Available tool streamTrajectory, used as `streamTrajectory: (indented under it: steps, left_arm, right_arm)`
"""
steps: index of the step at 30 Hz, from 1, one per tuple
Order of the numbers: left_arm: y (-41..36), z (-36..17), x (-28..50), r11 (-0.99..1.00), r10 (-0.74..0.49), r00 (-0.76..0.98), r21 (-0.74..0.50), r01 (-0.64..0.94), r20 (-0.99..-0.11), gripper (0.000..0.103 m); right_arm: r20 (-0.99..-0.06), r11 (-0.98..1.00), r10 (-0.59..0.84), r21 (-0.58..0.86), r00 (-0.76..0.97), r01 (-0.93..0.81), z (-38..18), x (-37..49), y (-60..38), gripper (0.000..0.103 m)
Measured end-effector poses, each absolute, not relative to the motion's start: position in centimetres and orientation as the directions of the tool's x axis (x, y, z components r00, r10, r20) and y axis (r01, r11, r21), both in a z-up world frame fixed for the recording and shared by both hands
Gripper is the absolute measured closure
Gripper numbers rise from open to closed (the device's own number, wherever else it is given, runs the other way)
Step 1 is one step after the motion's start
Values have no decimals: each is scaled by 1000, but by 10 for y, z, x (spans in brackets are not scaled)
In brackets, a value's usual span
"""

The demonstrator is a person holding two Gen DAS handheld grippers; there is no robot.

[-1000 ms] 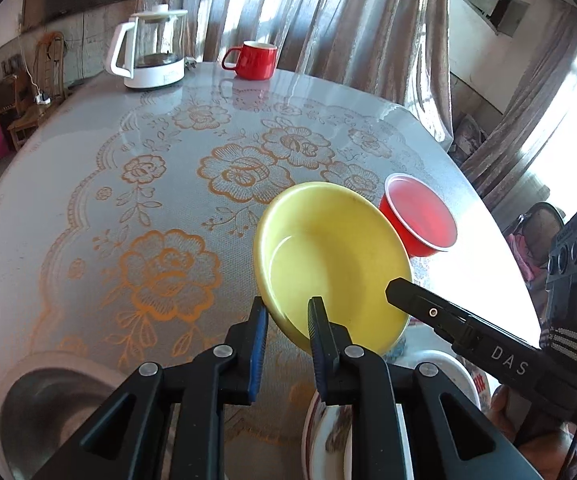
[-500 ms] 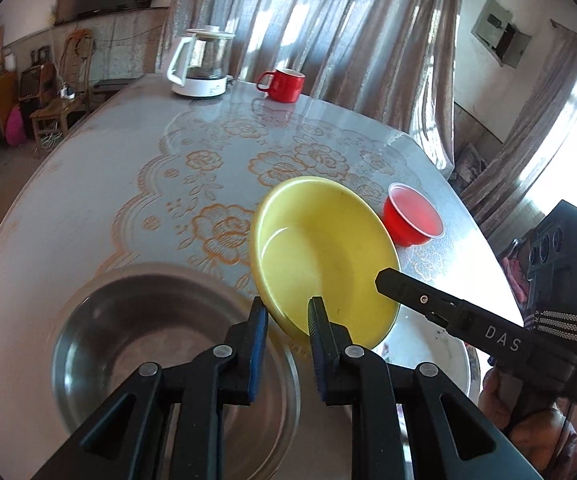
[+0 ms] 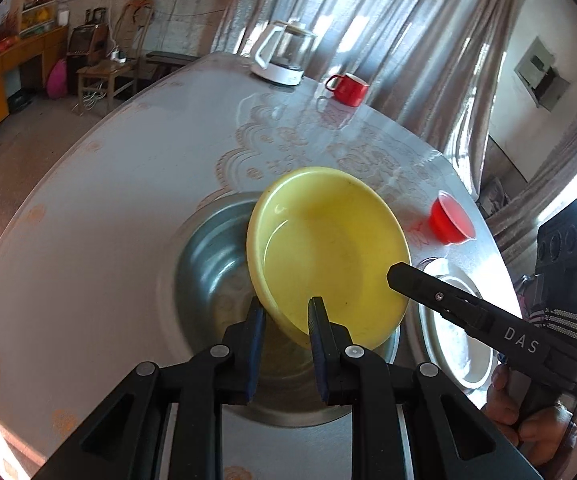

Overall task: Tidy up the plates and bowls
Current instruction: 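Lower the yellow bowl into the steel bowl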

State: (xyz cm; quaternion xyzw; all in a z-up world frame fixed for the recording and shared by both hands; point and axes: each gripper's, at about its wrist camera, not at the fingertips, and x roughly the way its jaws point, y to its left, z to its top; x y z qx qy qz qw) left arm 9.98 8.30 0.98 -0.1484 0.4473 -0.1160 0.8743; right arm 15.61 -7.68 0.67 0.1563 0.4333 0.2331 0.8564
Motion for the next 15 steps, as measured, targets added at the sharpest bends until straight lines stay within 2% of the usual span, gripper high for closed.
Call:
streamTrajectory:
  steps: [13,15]
  left_arm:
    - [91,-8,98,941,-299,564,-337,39,-770,82]
    - [92,-8,98,941,-298,565,-337,37,-769,79]
  right_arm:
    - [-742,881,472,380,476,-282,-12,154,-51,89]
    - [-745,885,465,373,478,-279,-13,154,-51,88]
